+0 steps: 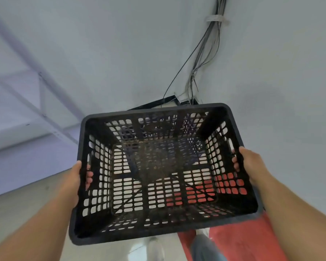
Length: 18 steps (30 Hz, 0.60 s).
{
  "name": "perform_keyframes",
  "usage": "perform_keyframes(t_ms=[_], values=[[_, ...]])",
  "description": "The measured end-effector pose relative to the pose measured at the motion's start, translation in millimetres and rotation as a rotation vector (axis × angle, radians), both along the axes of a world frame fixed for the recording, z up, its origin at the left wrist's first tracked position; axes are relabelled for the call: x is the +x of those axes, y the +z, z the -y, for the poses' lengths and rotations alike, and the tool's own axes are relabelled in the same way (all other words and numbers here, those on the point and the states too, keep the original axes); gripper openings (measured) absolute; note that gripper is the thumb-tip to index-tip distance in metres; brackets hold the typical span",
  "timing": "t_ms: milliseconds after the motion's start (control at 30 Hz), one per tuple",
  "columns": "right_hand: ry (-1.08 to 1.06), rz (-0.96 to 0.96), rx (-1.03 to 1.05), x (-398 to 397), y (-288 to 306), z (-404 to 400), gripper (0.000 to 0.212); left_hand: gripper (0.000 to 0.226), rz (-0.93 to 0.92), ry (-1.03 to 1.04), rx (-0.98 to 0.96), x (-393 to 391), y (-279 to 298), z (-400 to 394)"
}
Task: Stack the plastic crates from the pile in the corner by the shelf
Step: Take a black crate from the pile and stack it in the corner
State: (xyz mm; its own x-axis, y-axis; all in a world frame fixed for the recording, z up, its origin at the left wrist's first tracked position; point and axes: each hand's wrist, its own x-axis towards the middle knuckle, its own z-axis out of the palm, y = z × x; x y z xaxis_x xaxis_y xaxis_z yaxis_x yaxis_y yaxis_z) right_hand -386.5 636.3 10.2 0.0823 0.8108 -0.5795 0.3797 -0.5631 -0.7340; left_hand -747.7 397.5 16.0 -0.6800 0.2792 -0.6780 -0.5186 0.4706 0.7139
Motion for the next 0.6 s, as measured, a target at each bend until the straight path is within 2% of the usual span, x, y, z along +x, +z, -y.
perform_keyframes(t_ms=[233,600], values=[[0.120,-0.050,-0.019,-57.1,-25.8,-106.4,0.029,0.035,0.038,0.123,-0.003,-28.9,-26.4,-58.8],[0.286,-0.014,-0.022,-132.7,-77.3,-265.8,0.030,0.034,-0.024,0.264,-0.047,-54.4,-81.6,-170.8]])
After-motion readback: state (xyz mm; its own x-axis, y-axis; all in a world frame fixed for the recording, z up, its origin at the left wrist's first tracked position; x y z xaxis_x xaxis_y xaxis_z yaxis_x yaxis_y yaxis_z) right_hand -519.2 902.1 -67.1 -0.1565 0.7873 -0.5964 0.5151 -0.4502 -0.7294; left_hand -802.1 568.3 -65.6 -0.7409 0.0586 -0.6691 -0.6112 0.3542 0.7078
